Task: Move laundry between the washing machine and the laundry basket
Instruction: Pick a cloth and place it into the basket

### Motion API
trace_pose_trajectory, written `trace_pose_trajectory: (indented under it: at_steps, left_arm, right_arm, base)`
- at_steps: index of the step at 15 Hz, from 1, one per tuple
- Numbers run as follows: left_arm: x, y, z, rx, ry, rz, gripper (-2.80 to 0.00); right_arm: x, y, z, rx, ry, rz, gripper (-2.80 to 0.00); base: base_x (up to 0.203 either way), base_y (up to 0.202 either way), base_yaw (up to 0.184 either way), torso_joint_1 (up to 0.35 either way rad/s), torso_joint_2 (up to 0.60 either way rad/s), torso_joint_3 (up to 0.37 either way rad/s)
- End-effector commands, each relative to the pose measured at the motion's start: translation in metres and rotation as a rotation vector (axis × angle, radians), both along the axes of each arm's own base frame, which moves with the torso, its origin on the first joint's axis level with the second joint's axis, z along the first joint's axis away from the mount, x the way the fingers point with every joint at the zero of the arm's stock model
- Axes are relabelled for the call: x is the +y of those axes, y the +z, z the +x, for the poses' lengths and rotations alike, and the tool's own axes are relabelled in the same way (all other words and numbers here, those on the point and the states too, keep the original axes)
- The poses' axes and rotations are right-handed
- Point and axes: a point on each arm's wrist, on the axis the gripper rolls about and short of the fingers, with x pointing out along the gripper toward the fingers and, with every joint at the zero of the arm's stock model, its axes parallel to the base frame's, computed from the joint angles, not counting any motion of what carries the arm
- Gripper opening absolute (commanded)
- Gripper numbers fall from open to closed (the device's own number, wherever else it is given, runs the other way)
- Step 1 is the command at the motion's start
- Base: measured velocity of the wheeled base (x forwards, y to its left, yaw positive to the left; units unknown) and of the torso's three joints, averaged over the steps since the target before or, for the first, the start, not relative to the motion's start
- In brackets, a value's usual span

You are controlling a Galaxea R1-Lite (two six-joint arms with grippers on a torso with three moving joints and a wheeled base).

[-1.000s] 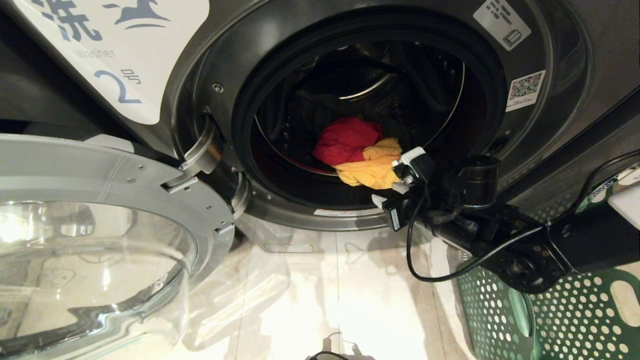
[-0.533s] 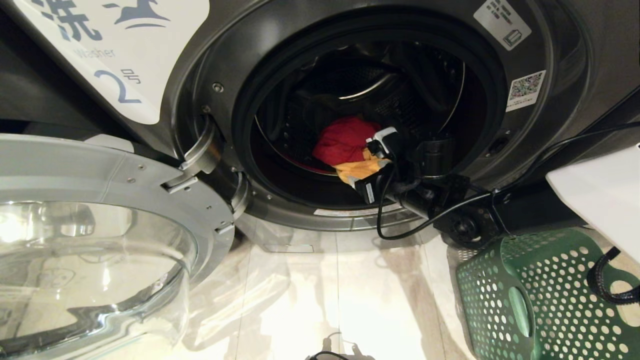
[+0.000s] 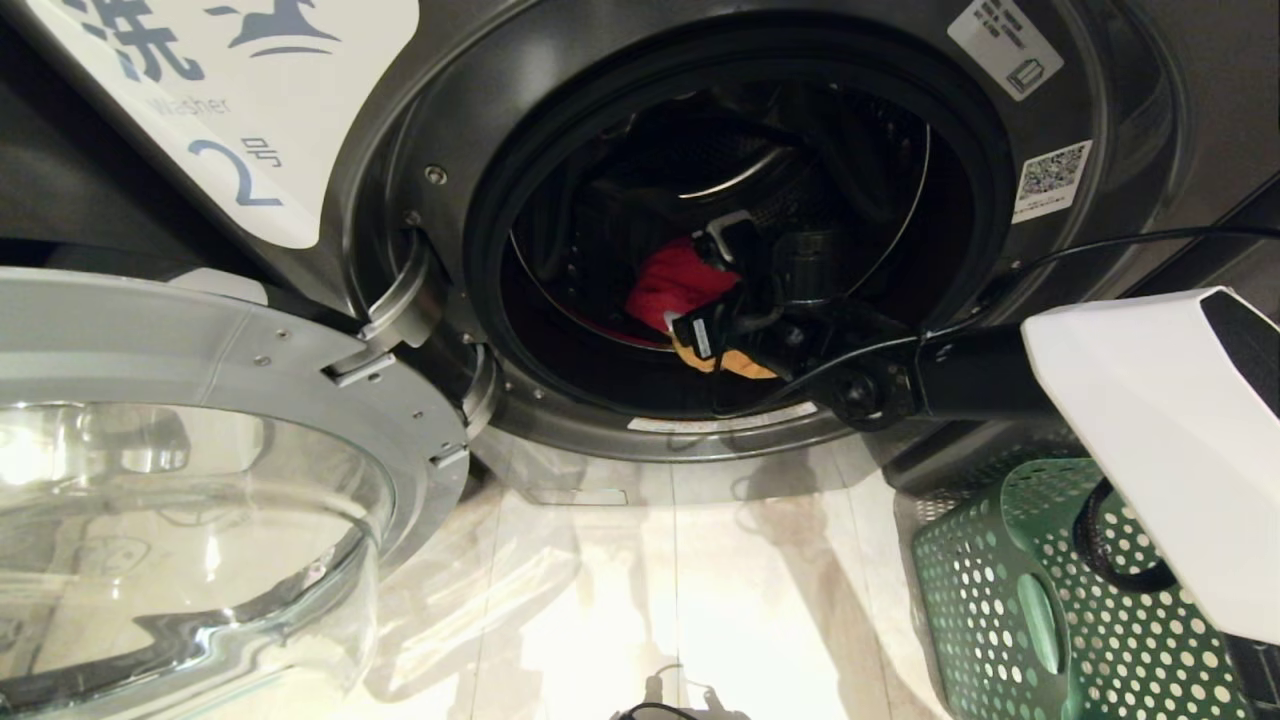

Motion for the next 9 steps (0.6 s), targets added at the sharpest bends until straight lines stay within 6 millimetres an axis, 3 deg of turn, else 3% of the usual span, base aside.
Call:
trace_pose_trajectory:
  at_steps: [1,5,9]
  left_arm:
    - [0.0,0.0,0.0,0.001,0.0,0.0,-2.8]
    - [0.0,0.0,0.0,0.001,0.0,0.0,-2.8]
    - [0.0,0.0,0.0,0.0,0.0,0.0,-2.8]
  right_arm:
    - [0.014,-0.018,0.017,-0.005,-0.013,0.0,0.0]
    - [0.019,-0.047,0.028,0.02,-0.025,-0.016,0.0]
    - [0.017,-0.056,0.038,-0.068,-0.132,0.032,0.0]
  base:
    - [0.0,0.0,0.0,0.0,0.0,0.0]
    - [0.0,0.0,0.0,0.0,0.0,0.0]
    - [0.0,0.0,0.0,0.0,0.0,0.0]
